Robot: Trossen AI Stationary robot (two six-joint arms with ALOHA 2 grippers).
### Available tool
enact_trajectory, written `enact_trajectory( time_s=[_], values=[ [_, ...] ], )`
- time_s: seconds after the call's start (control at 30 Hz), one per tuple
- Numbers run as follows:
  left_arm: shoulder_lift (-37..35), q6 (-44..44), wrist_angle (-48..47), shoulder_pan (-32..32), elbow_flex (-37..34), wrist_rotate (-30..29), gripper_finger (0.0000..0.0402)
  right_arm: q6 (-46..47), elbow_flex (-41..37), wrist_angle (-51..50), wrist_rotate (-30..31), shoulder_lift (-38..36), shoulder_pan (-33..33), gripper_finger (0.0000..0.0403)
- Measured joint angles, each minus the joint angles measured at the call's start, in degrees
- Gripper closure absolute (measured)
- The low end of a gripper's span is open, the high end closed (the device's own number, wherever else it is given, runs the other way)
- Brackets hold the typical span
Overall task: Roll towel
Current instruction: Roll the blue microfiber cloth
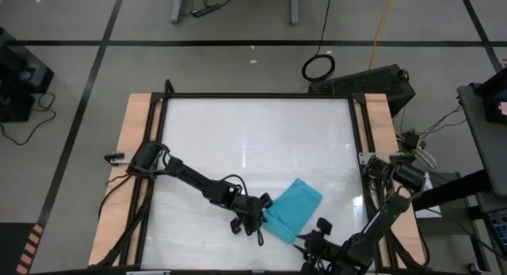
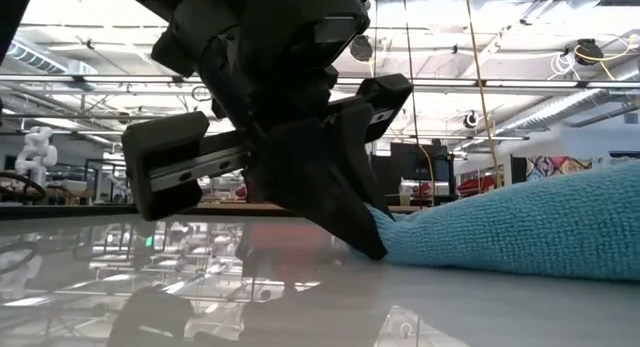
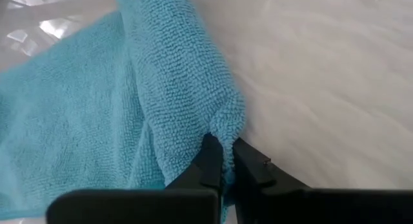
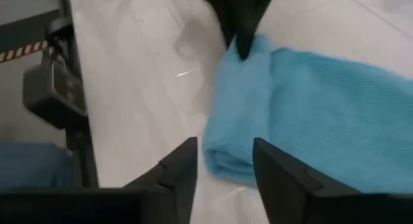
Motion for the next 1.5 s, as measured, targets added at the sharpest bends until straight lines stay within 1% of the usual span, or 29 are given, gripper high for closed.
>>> enact_trajectory(
  time_s=[0.07, 0.13, 0.2, 0.3, 0.47, 0.57, 0.6, 0.73, 0.9, 1.07, 1.17, 1.3, 1.5],
  values=[
    [-0.1, -0.02, -1.31, 0.0, 0.01, 0.0, 0.0388, 1.78, 0.04, -3.72, -0.16, -1.42, -0.05, 0.025],
    [-0.12, -0.06, -2.4, 0.0, 0.06, 0.02, 0.0389, 5.72, 0.08, -8.72, -1.85, -1.9, -0.41, 0.0243],
    [-0.2, -0.14, -3.43, -0.02, 0.08, 0.04, 0.0389, 9.81, 0.02, -13.82, -4.52, -1.61, -1.2, 0.0243],
    [-0.23, -0.17, -4.13, -0.28, 0.07, 0.07, 0.0389, 12.99, -1.38, -16.69, -7.41, -1.03, -3.06, 0.0252],
    [-0.47, -1.94, -5.14, -0.46, 0.01, 0.07, 0.0389, 12.67, -6.04, -13.07, -8.37, -0.88, -6.2, 0.0275],
    [-1.38, -3.76, -7.21, -0.46, -0.09, 0.06, 0.039, 11.25, -9.55, -10.12, -11.59, -0.89, -8.29, 0.0288],
    [-1.56, -4.69, -7.78, -0.48, -0.12, 0.01, 0.039, 10.76, -10.79, -8.75, -11.76, -0.9, -8.94, 0.0292],
    [-3.26, -10.25, -11.23, -0.6, -0.25, -2.59, 0.039, 7.71, -14.62, -3.65, -8.64, -1.23, -11.38, 0.0306],
    [-4.6, -17.08, -15.31, -1.04, -0.27, -5.06, 0.039, -0.54, -16.0, -1.72, -7.95, -1.27, -16.33, 0.0314],
    [-4.89, -24.45, -15.76, -1.29, -0.27, -6.43, 0.039, -14.6, -16.05, 1.99, -7.85, -1.2, -22.59, 0.0314],
    [-4.96, -28.78, -17.27, -1.36, 0.02, -8.72, 0.039, -22.71, -16.05, 4.46, -8.6, -1.14, -26.46, 0.0314],
    [-5.04, -31.25, -20.15, -1.38, 0.63, -10.34, 0.039, -31.46, -16.08, 6.73, -8.98, -1.3, -31.02, 0.0314],
    [-5.04, -33.68, -24.17, -1.27, 1.81, -11.87, 0.039, -41.43, -16.2, 8.92, -10.5, -2.86, -36.61, 0.0314]
  ],
)
